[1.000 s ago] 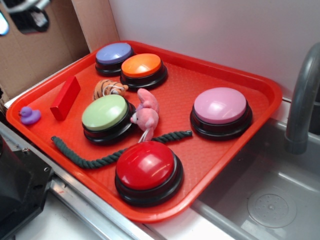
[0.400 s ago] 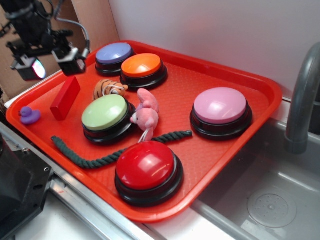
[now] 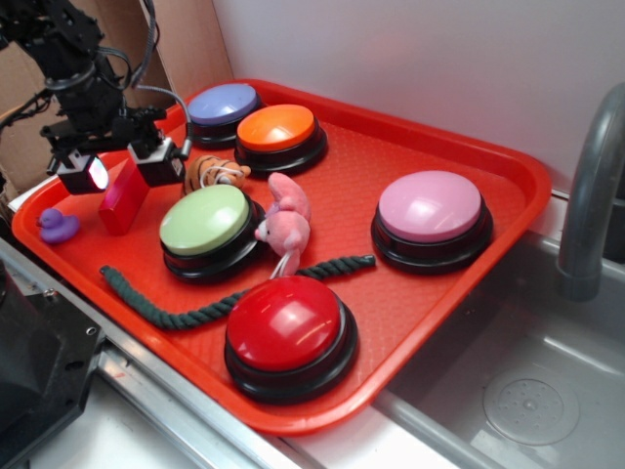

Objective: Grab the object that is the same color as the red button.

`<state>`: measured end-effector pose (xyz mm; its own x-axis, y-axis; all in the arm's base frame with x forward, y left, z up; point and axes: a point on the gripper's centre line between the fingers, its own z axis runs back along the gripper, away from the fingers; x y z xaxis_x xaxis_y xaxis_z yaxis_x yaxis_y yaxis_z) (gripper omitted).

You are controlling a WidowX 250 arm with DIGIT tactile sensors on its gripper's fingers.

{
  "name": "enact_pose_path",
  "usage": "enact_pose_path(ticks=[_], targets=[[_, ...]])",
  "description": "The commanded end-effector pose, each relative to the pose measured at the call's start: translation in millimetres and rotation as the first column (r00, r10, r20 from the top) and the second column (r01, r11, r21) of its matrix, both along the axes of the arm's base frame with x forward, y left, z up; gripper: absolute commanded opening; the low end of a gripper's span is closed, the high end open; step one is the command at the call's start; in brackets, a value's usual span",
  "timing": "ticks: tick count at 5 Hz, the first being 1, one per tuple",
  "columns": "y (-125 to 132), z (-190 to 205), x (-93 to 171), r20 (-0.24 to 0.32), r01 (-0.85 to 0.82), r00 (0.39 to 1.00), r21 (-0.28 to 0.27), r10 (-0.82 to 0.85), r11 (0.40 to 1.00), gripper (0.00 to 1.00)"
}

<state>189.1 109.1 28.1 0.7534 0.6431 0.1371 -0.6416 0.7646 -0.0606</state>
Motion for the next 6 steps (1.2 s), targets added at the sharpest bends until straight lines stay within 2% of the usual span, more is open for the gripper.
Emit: enact_pose_path(ticks=[1,2,3,4,5,6], targets=[[-2.2,-5.3,-2.1,0.024,0.013,1.0,0.014,-0.014,1.0,0.0],[-2.9,6.3,-2.4,0.034,0.005,0.999,0.005,-0.006,1.0,0.0],[-5.1,39.7,-0.6,0.04,0.041,0.998,0.036,-0.043,0.999,0.0],[-9.9,73.9,2.0,0.039,0.111,0.993,0.032,-0.112,0.993,0.0],[-23.8,107.8,5.3,0.003,0.233,0.973,0.014,-0.233,0.972,0.0],[-45.4,137.8,5.4,0.022,0.36,0.933,0.008,-0.36,0.933,0.0]])
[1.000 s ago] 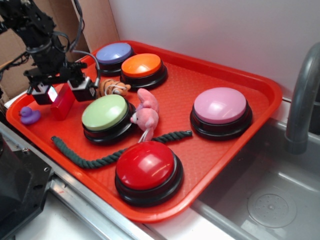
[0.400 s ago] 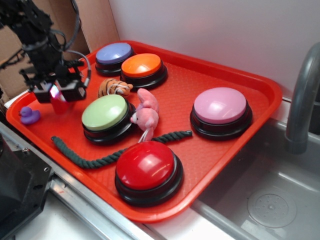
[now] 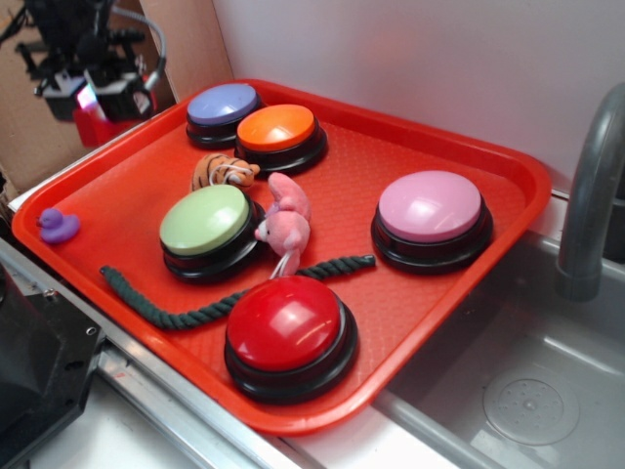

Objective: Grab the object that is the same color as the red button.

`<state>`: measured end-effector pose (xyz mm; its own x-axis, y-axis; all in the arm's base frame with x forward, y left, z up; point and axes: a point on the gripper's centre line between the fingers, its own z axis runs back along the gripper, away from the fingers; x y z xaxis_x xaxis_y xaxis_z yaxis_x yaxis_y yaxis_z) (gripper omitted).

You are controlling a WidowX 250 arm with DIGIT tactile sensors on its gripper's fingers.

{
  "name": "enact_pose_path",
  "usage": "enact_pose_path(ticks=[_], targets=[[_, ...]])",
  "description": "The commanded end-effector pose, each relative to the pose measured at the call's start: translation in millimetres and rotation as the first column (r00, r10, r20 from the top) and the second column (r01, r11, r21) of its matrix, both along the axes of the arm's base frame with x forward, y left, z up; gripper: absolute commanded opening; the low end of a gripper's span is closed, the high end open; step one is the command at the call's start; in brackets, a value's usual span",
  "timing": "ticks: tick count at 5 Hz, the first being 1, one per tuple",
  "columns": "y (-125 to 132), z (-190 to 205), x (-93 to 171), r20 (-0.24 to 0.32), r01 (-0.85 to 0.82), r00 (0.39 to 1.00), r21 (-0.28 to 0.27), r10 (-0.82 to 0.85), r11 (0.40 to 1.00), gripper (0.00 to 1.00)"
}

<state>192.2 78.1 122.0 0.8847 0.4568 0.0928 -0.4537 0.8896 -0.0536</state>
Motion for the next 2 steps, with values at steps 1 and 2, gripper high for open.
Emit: enact_pose_path(ticks=[1,2], targets=[[-29.2,59.0,0.2,0.082,0.216,0.973,0.001,-0.215,0.976,0.0],[-31.0,62.0,-4.3,0.042,0.216,0.976,-0.053,-0.214,0.975,0.0]])
